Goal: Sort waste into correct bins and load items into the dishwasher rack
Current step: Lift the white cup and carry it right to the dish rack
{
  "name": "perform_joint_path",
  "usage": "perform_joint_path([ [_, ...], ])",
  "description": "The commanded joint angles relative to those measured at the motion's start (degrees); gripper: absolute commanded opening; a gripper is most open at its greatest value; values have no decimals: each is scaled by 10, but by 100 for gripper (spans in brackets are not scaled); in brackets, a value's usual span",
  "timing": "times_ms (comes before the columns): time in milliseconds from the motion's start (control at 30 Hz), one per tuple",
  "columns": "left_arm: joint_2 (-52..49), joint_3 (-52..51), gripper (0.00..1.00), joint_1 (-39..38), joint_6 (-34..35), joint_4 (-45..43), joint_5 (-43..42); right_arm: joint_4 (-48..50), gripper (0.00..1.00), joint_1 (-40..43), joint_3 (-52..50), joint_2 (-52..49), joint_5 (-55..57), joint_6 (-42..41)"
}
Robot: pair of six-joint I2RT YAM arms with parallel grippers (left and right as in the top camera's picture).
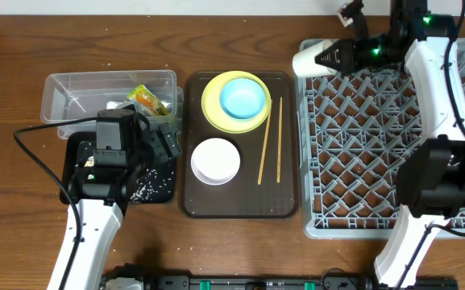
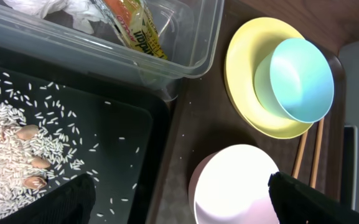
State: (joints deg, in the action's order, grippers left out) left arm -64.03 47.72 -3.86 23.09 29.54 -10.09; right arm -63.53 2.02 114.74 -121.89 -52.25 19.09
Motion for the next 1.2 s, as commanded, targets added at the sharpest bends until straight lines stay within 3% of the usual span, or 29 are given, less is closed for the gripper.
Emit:
perform_joint_path([
  [0, -4, 15, 92, -1, -4, -2, 7, 23, 1, 6, -37, -4, -29, 20],
  [267, -4, 15, 91, -1, -4, -2, 7, 86, 1, 14, -105, -4, -61, 20],
  [1167, -4, 15, 92, -1, -3, -1, 7, 156, 2, 37, -213, -4, -19, 43],
])
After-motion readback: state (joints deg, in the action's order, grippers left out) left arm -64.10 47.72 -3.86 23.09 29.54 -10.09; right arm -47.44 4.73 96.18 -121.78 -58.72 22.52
